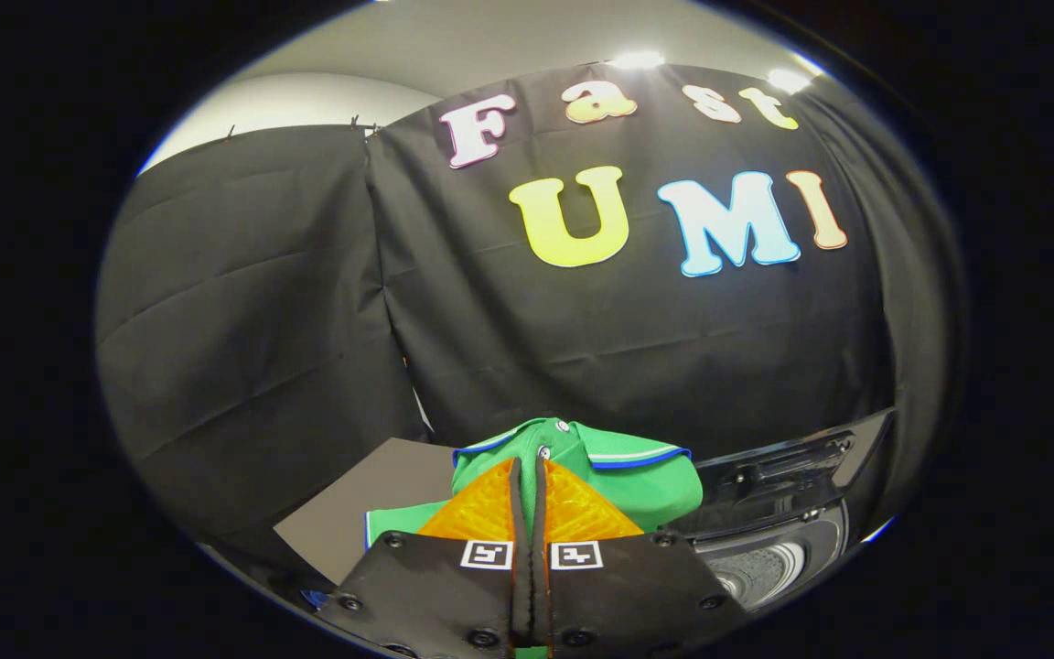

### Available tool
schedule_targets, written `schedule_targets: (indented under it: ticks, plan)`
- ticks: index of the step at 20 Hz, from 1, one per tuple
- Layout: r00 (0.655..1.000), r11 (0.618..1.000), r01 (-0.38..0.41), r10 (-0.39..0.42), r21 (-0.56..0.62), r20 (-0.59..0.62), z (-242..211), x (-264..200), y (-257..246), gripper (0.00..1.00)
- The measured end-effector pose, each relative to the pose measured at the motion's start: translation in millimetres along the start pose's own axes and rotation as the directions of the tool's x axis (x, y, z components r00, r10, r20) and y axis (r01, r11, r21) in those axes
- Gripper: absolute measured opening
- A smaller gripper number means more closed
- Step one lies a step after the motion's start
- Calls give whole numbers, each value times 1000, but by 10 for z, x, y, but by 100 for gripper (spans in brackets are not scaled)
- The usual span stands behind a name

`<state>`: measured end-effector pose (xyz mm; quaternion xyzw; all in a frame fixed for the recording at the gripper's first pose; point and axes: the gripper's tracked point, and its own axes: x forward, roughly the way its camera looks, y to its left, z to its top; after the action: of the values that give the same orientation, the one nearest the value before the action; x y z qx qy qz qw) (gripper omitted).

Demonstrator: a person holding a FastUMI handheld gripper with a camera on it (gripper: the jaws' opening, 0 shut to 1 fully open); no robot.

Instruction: Put the clothes into the washing machine and then close the washing machine lid.

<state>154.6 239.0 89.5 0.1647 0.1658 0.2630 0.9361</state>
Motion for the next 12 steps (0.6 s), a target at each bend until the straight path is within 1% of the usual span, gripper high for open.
schedule_targets:
  ticks: [12]
  plan:
    - [998, 997, 70, -70, 33, 0, 29, -397, -980, 1]
